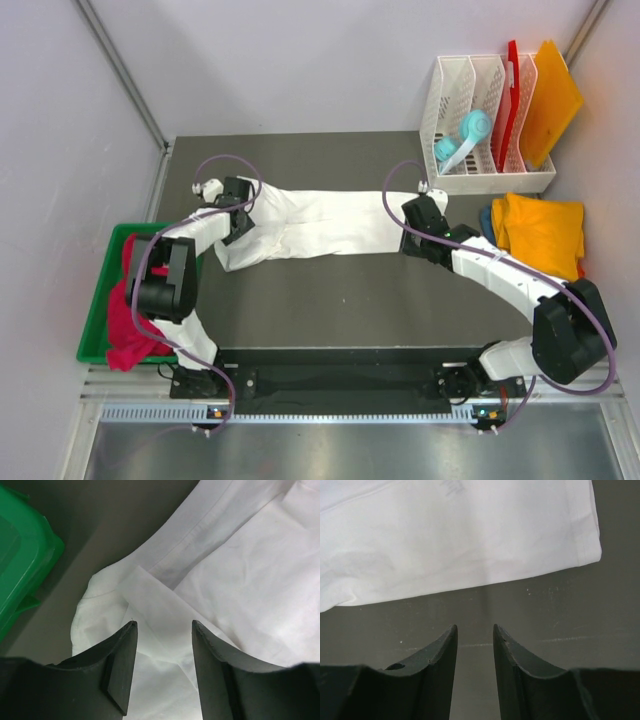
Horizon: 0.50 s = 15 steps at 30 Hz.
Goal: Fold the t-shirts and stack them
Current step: Fold the tshirt
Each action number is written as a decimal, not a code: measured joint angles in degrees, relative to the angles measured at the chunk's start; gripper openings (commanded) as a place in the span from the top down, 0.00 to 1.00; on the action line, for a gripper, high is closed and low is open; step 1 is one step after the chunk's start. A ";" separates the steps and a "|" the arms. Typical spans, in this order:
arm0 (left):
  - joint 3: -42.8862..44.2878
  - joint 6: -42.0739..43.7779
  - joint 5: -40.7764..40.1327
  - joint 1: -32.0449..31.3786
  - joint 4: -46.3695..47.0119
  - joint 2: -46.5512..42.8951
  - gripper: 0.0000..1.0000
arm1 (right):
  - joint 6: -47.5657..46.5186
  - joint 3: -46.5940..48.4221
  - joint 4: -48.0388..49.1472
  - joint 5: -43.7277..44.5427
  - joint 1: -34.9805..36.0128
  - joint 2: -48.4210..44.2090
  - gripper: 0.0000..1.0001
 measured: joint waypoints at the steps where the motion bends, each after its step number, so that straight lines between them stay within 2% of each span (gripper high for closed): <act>1: -0.22 -0.11 0.15 0.02 0.00 0.00 0.48 | 0.00 0.00 0.00 0.00 0.00 0.00 0.65; 8: -0.81 -0.76 0.50 0.11 0.13 0.00 0.51 | -0.04 0.00 0.00 0.02 0.00 0.15 0.65; 15: -0.83 -0.94 0.74 0.61 0.72 0.48 0.61 | -0.11 0.00 0.00 0.00 0.00 0.81 0.65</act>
